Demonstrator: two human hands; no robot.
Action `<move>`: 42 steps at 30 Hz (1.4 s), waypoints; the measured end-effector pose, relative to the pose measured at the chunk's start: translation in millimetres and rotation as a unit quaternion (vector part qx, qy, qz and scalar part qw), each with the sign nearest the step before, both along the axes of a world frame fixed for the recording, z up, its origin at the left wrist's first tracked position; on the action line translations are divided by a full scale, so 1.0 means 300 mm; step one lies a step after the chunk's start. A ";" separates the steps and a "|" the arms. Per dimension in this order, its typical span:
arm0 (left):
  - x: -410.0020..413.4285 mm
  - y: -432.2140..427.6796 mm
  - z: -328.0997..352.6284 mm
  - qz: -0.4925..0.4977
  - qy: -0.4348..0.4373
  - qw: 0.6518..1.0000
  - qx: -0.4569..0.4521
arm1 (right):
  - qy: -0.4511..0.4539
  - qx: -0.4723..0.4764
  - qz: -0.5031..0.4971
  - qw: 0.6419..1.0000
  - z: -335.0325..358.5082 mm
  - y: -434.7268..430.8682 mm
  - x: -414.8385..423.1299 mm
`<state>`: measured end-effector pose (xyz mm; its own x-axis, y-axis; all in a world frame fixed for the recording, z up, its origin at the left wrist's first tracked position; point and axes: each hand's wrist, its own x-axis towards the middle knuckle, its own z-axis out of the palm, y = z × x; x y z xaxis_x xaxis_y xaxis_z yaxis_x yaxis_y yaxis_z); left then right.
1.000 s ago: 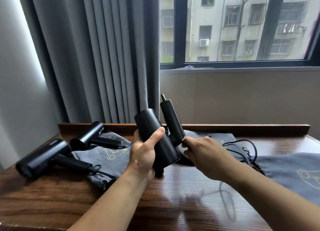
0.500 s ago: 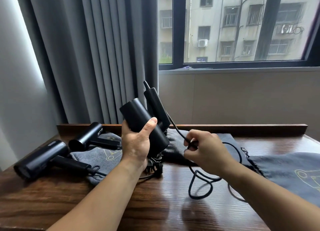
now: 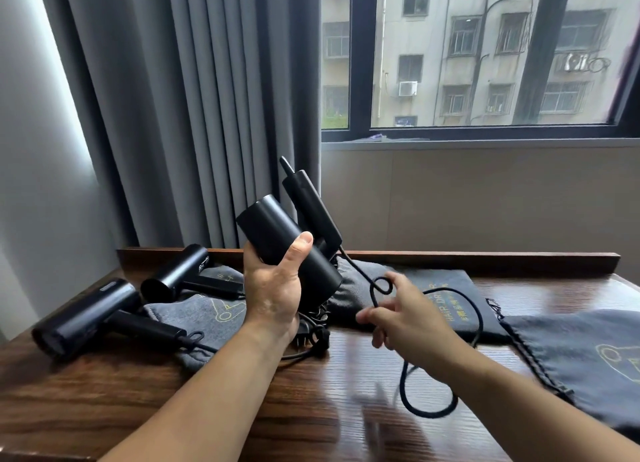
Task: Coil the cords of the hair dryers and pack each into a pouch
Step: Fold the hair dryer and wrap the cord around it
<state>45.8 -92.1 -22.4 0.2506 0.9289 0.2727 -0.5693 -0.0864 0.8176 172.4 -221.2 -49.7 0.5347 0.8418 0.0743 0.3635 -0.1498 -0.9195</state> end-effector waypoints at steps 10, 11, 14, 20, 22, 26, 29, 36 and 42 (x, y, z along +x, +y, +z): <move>-0.031 0.050 -0.037 0.034 0.063 0.997 0.031 | -0.530 -0.120 0.138 0.828 0.084 -0.079 -0.027; -0.031 0.051 -0.047 0.042 0.082 0.995 0.046 | -0.556 -0.119 0.146 0.810 0.101 -0.087 -0.034; -0.029 0.044 -0.070 0.077 0.156 0.980 0.091 | -0.598 -0.097 0.177 0.775 0.149 -0.102 -0.058; -0.049 0.047 -0.109 0.085 0.338 0.912 0.217 | -0.619 0.118 0.217 0.746 0.288 -0.137 -0.071; -0.067 0.050 -0.135 0.040 0.353 0.910 0.213 | -0.612 0.177 0.180 0.750 0.390 -0.140 -0.055; -0.092 0.041 -0.164 -0.005 0.345 0.919 0.192 | -0.551 0.178 0.166 0.798 0.527 -0.138 -0.014; -0.096 0.038 -0.146 -0.040 0.286 0.950 0.119 | -0.524 0.114 0.198 0.821 0.515 -0.131 0.005; -0.121 0.054 -0.083 -0.144 0.132 0.979 -0.057 | -0.519 0.037 0.180 0.835 0.278 -0.077 0.054; -0.143 0.035 -0.055 -0.295 0.005 0.944 -0.146 | -0.449 0.034 0.217 0.866 0.104 -0.032 0.043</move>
